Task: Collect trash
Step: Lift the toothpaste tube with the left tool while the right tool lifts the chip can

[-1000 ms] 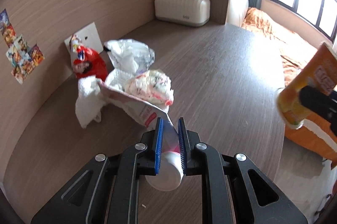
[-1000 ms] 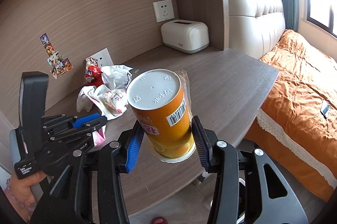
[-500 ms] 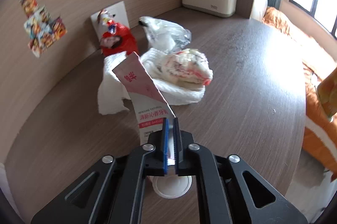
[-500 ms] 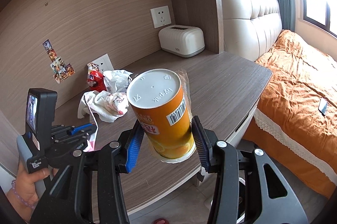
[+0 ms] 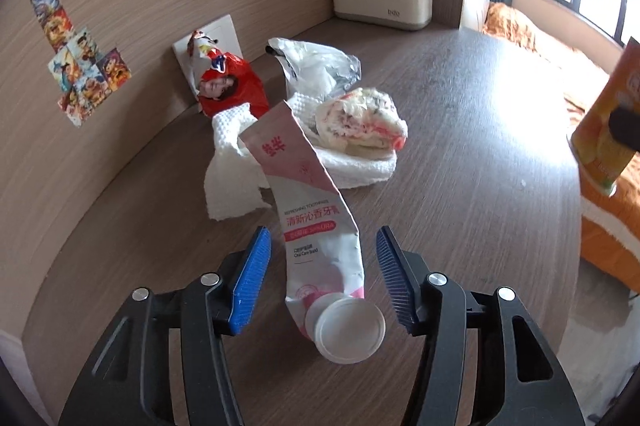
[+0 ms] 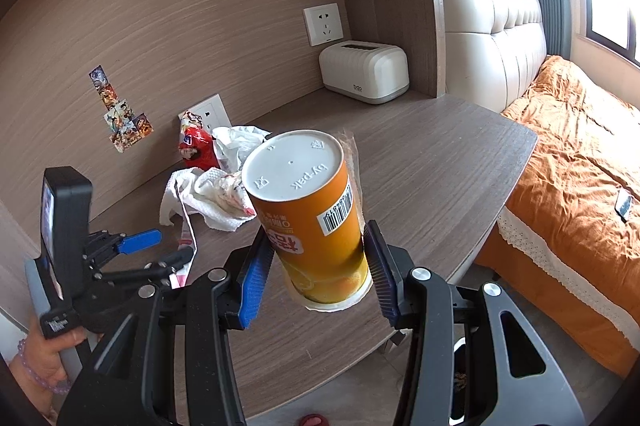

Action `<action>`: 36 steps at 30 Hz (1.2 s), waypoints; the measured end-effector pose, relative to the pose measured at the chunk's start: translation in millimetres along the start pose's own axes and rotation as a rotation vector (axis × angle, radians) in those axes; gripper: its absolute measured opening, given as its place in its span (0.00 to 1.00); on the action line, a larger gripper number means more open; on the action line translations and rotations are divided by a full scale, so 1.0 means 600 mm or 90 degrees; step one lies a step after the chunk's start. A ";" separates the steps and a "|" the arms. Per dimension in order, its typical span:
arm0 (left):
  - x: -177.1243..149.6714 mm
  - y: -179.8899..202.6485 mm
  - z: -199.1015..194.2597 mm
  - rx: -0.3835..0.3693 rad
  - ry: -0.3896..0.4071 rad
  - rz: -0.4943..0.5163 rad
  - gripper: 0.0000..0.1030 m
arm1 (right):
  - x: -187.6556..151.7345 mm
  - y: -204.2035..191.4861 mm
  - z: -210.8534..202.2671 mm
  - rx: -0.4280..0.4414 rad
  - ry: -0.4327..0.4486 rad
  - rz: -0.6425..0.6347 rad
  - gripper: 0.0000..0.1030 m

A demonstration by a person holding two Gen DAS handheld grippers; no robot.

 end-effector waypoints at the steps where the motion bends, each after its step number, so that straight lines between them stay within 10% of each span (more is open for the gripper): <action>1: -0.002 0.000 0.004 0.004 -0.003 0.004 0.54 | 0.001 -0.001 0.001 0.002 0.000 0.000 0.46; 9: -0.025 -0.012 0.032 -0.005 -0.044 -0.004 0.71 | -0.001 -0.002 0.009 0.007 0.002 0.004 0.46; 17: -0.026 0.009 0.017 -0.015 0.014 0.010 0.32 | -0.031 -0.005 0.044 0.029 -0.019 -0.009 0.45; 30: -0.019 0.018 0.016 0.002 0.033 0.039 0.29 | -0.079 -0.021 0.106 0.048 0.006 -0.008 0.45; 36: -0.020 0.016 0.016 0.000 0.034 0.039 0.30 | -0.033 -0.090 0.089 0.085 0.029 -0.118 0.82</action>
Point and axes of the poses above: each gripper's, at about its wrist camera, not at the fingertips, and z roughly the way its jaws point, y to its right, x to its top, the point moved 8 cm from there along z, roughly the way its jaws point, and after that the axes turned 11 degrees about x, right-handed, at the moved point
